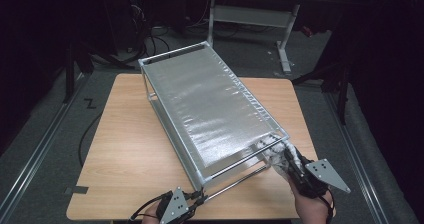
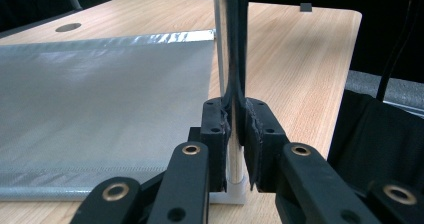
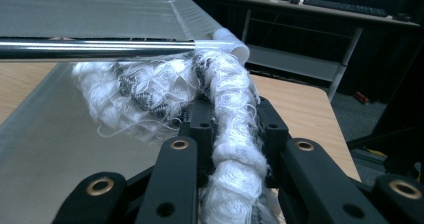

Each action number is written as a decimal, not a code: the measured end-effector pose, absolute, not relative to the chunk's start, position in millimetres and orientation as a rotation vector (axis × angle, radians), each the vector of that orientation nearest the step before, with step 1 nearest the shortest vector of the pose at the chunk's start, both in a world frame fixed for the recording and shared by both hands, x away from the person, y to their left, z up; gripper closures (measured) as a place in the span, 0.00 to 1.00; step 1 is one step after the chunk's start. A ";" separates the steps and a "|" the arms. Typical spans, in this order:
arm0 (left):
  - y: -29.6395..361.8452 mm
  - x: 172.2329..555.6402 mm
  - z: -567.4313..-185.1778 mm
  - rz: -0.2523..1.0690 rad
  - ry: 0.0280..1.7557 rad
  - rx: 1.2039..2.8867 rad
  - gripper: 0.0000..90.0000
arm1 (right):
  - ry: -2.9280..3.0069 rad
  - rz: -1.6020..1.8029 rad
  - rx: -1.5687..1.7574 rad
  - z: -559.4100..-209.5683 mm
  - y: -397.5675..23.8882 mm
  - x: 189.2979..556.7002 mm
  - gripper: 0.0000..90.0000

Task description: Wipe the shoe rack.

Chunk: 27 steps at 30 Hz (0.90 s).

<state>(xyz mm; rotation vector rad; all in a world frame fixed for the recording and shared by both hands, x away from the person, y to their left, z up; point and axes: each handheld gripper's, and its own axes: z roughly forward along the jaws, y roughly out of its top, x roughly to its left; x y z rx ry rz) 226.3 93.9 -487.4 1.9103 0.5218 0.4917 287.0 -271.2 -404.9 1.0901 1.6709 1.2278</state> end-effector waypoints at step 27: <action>93.8 227.1 -487.2 0.498 0.518 1.914 0.89 | 1.953 1.051 1.240 -474.2 -268.2 321.3 0.85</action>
